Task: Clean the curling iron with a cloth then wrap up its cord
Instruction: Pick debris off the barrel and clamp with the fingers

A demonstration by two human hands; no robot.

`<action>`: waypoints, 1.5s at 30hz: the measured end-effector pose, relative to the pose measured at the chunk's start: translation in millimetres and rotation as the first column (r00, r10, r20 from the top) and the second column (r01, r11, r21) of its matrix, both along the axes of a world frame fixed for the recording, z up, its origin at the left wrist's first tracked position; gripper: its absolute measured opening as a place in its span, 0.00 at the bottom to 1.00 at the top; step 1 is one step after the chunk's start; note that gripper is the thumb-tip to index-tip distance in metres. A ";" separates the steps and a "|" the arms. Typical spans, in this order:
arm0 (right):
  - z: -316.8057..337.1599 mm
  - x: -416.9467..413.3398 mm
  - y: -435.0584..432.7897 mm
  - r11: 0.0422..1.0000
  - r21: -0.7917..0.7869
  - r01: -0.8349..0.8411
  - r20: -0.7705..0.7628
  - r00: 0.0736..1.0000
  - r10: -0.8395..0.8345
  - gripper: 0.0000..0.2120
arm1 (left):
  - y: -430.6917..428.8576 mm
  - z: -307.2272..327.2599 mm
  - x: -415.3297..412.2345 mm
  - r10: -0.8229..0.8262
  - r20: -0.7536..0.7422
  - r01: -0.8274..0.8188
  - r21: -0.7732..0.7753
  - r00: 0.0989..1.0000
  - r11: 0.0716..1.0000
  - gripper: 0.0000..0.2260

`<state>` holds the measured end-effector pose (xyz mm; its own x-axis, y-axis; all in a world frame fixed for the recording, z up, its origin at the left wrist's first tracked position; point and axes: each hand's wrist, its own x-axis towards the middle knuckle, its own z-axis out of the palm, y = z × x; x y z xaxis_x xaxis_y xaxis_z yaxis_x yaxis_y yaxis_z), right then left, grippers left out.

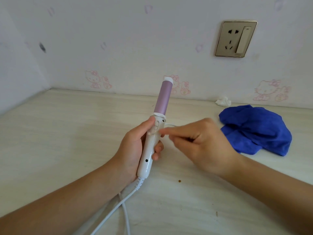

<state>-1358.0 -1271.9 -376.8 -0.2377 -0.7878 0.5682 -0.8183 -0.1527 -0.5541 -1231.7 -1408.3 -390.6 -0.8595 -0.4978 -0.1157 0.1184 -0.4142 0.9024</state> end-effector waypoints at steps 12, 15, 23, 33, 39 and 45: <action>-3.5 0.7 2.5 0.996 0.053 -0.074 0.017 0.997 0.074 0.18 | -2.4 -2.7 -0.1 0.008 -0.004 -0.007 0.056 1.000 0.998 0.21; -0.5 -1.4 1.6 1.000 0.003 -0.015 -0.002 1.000 0.015 0.17 | -2.3 -3.5 -0.6 -0.009 -0.017 0.010 0.052 1.000 0.999 0.19; -0.5 -8.9 -2.2 0.991 -0.099 0.089 0.026 0.996 -0.087 0.17 | -2.7 -3.9 0.4 -0.035 -0.023 0.036 0.051 0.999 0.998 0.20; -0.6 -4.8 0.1 0.995 -0.094 0.030 0.014 0.999 -0.029 0.18 | -4.2 -2.4 1.2 -0.046 -0.045 0.047 0.001 0.998 0.999 0.14; -1.7 -4.6 1.2 0.997 -0.081 0.009 0.016 1.000 -0.008 0.18 | -4.5 -1.0 1.1 -0.046 -0.027 0.046 -0.017 0.999 0.999 0.16; -3.3 -3.2 0.7 0.999 -0.035 0.007 0.029 1.000 -0.006 0.18 | -3.0 0.3 0.2 -0.031 -0.018 0.031 -0.043 0.999 0.999 0.14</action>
<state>-1361.1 -1271.2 -380.1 -0.2596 -0.7656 0.5886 -0.8030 -0.1675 -0.5720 -1231.5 -1411.3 -390.2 -0.8765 -0.4750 -0.0787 0.1230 -0.3789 0.9172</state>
